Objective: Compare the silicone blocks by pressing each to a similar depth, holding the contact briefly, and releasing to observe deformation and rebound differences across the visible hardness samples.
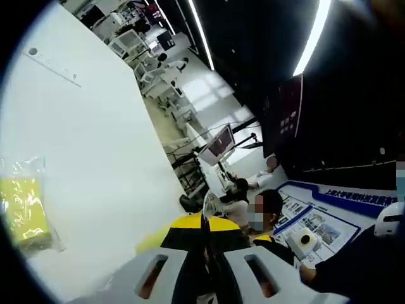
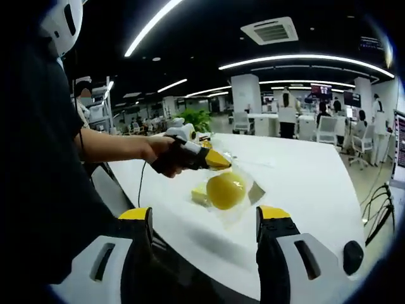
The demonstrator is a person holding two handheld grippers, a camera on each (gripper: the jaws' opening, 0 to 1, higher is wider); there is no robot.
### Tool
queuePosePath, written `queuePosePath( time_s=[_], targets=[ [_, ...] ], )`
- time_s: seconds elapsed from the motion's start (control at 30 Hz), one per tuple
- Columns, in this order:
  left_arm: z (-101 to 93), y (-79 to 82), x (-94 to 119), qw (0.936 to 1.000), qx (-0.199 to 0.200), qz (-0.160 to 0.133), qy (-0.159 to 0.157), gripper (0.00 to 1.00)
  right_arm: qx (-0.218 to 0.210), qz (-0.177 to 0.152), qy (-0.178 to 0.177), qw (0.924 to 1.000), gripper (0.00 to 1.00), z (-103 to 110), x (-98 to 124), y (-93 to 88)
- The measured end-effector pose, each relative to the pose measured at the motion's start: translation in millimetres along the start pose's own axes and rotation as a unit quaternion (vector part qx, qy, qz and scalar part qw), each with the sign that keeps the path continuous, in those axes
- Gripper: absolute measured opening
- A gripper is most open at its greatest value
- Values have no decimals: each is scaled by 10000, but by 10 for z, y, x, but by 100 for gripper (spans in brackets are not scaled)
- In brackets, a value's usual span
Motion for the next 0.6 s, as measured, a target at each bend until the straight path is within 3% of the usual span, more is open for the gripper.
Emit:
queuePosePath(
  time_s=[0.07,0.27,0.33,0.47,0.5,0.57,0.6],
  targets=[
    [45,-6,-96,9999,94,-31,24,0,-29,11,-30,10000,60,-21,30,-12],
    [254,60,-272,9948,710,-694,234,0,-59,42,-142,9999,59,-87,101,-21],
    [406,97,-292,9903,886,-960,467,0,-106,43,-156,9998,57,-118,126,-16],
    [707,123,-220,9725,1514,-1586,788,0,-116,41,-201,9997,57,-169,162,-10],
    [808,146,-161,9617,1856,-1841,828,0,-130,35,-211,9997,57,-194,174,-16],
    [939,154,-87,9478,2225,-2135,812,0,-165,22,-230,9996,57,-225,160,-35],
    [989,162,-57,9445,2227,-2245,892,0,-187,37,-233,9995,57,-240,155,-48]
  ],
)
Point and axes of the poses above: the point that each gripper's makers call its tool centre point, and the gripper's own axes: x roughly backward along the fingers, z roughly to its left, y roughly out of its top, the point moved 8 cm from there along x, roughly backward along the fingers, and after that the axes turned 2 degrees about z, right-handed, at the moved point
